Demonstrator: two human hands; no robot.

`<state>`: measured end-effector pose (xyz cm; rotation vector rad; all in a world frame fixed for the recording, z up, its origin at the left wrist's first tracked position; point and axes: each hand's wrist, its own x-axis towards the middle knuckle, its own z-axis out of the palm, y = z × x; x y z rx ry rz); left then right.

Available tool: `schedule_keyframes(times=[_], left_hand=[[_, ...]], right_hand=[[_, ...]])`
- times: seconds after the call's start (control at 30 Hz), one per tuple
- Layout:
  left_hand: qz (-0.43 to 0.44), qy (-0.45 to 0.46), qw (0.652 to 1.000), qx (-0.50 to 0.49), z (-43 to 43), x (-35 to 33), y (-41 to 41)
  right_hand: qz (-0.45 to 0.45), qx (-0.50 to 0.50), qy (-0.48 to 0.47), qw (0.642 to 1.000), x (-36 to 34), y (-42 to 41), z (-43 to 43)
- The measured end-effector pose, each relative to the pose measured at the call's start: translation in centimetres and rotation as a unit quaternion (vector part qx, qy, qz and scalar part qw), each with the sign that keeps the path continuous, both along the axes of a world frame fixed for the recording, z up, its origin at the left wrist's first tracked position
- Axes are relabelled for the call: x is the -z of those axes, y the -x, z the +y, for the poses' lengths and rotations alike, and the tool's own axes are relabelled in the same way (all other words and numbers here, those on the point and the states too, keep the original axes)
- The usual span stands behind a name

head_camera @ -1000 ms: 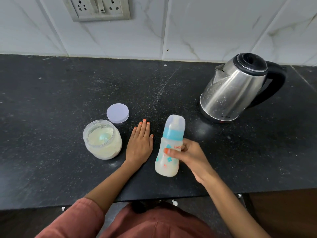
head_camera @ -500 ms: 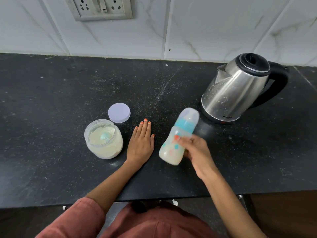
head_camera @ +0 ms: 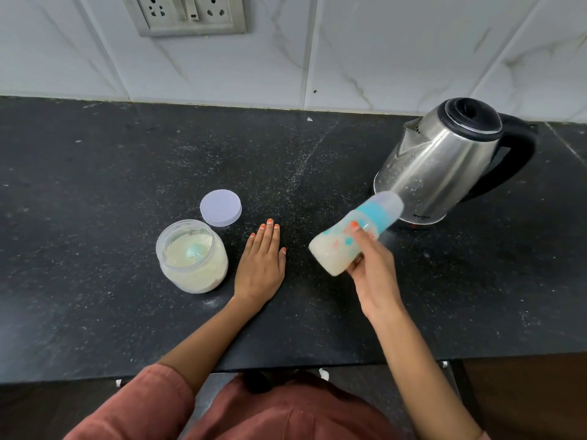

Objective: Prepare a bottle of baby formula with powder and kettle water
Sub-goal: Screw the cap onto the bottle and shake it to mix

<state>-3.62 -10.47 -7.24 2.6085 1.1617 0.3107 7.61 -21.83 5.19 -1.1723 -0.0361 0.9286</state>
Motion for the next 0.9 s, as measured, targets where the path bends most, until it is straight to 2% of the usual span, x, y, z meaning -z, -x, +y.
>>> schedule_keyframes(times=[0.07,0.13,0.2,0.27,0.3,0.4,0.47,0.53,0.6,0.67,0.73,0.8,0.87,0.9], left_hand=[[0.000,0.001,1.000,0.001,0.0,0.0,0.0],[-0.001,0.002,1.000,0.002,0.0,0.0,0.0],[-0.001,0.005,1.000,0.003,0.0,0.0,0.0],[-0.001,0.005,1.000,0.000,0.0,-0.1,-0.1],[-0.002,0.005,1.000,-0.001,0.0,-0.1,-0.1],[0.002,-0.001,1.000,0.001,0.0,-0.1,0.0],[0.003,-0.002,1.000,0.002,0.0,0.0,0.0],[0.000,-0.001,1.000,0.000,0.0,0.1,0.0],[-0.002,0.002,1.000,0.001,0.1,0.1,0.0],[0.001,0.002,1.000,0.003,0.0,0.1,-0.1],[0.000,0.000,1.000,0.001,0.0,0.0,0.0],[0.002,-0.003,1.000,0.000,0.0,0.0,0.0],[0.004,-0.004,1.000,0.000,0.0,0.0,0.0],[0.002,-0.005,1.000,0.000,0.0,0.1,0.0]], right_hand=[[-0.016,0.019,0.002,1.000,0.2,0.1,0.3],[-0.063,-0.068,0.041,0.995,0.6,1.0,-0.1],[-0.105,-0.187,0.090,0.973,0.8,1.9,-0.9],[-0.143,-0.219,0.108,0.959,0.7,1.7,-1.3],[-0.135,-0.191,0.092,0.968,0.6,1.4,-1.2],[-0.016,-0.026,0.007,1.000,0.1,0.3,-0.4],[-0.012,0.012,-0.005,1.000,0.1,0.2,-0.1],[-0.064,-0.070,0.027,0.995,0.3,0.7,-0.5],[-0.133,-0.200,0.083,0.967,0.6,1.4,-1.4],[-0.179,-0.253,0.112,0.944,0.6,1.3,-1.8],[-0.166,-0.199,0.082,0.962,0.3,0.9,-1.6],[-0.125,-0.094,0.053,0.986,0.4,0.3,-0.9],[-0.105,-0.014,0.048,0.993,0.5,-0.1,-0.3],[-0.111,-0.007,0.053,0.992,0.6,0.0,-0.2]])
